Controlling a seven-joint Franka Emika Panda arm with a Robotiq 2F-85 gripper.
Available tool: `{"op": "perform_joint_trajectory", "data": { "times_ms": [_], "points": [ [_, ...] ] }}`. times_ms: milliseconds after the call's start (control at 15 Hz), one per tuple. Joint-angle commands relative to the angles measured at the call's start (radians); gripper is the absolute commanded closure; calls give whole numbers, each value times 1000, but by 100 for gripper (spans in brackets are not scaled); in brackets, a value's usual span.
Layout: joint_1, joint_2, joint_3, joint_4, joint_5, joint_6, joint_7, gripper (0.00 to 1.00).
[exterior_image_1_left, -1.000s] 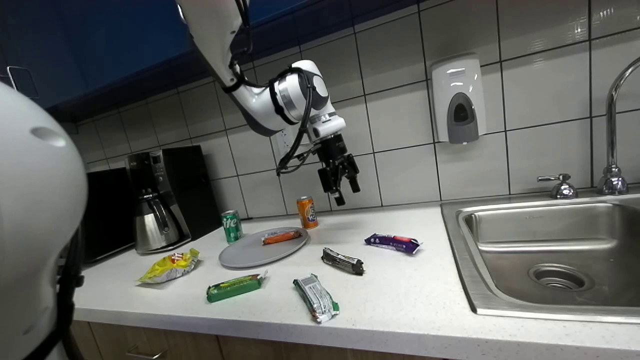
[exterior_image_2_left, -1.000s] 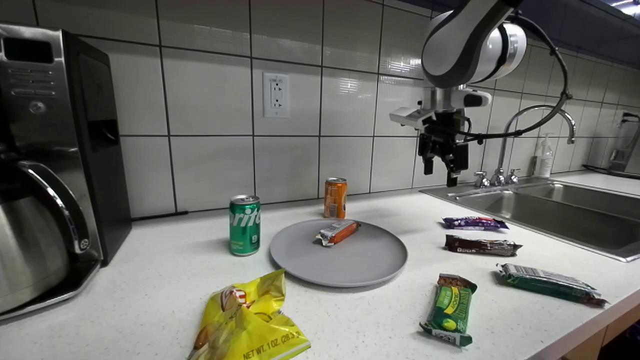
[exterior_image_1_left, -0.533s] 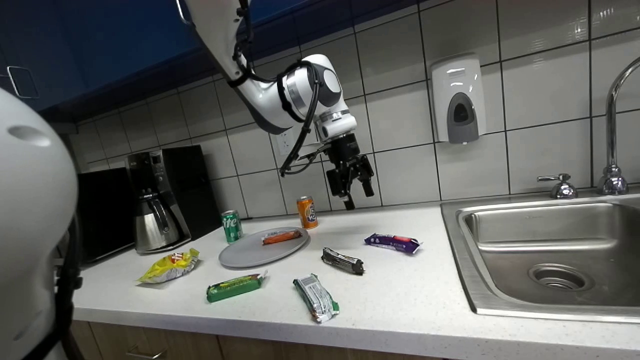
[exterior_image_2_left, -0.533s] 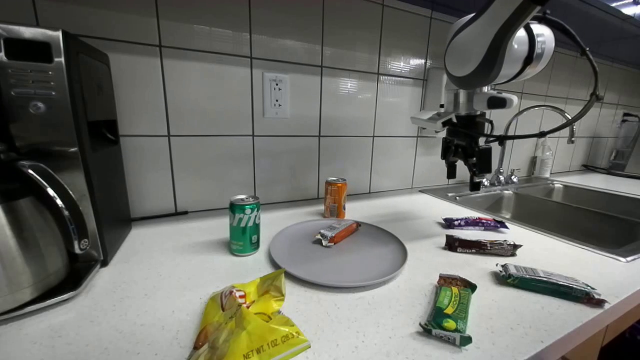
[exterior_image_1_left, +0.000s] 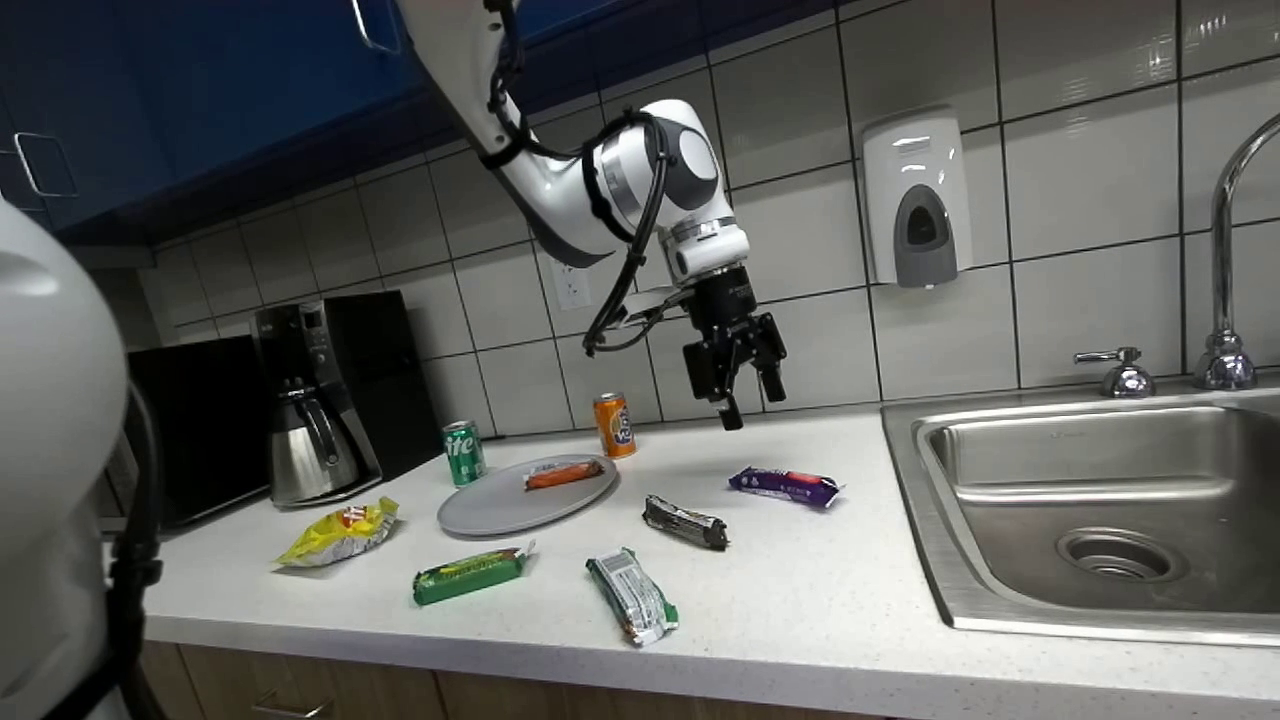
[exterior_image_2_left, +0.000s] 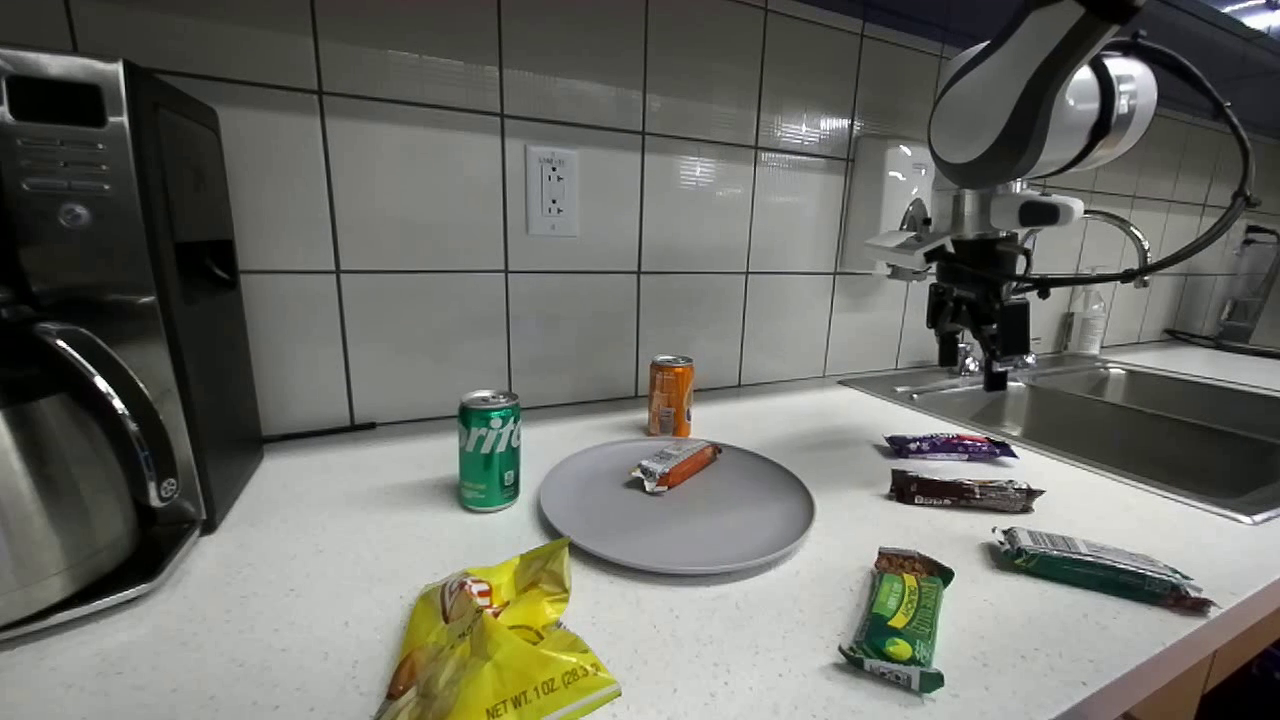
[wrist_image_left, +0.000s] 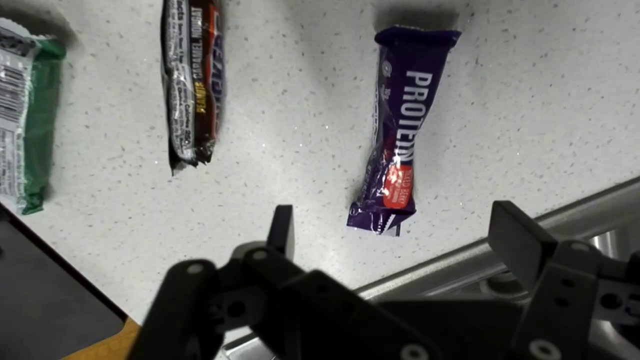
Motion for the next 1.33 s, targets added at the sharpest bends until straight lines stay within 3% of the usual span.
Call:
{"op": "perform_joint_trajectory", "data": {
  "times_ms": [0, 1267],
  "points": [
    [-27, -1, -2, -17, -15, 16, 35, 0],
    [-31, 193, -34, 69, 4, 26, 33, 0]
  ]
}}
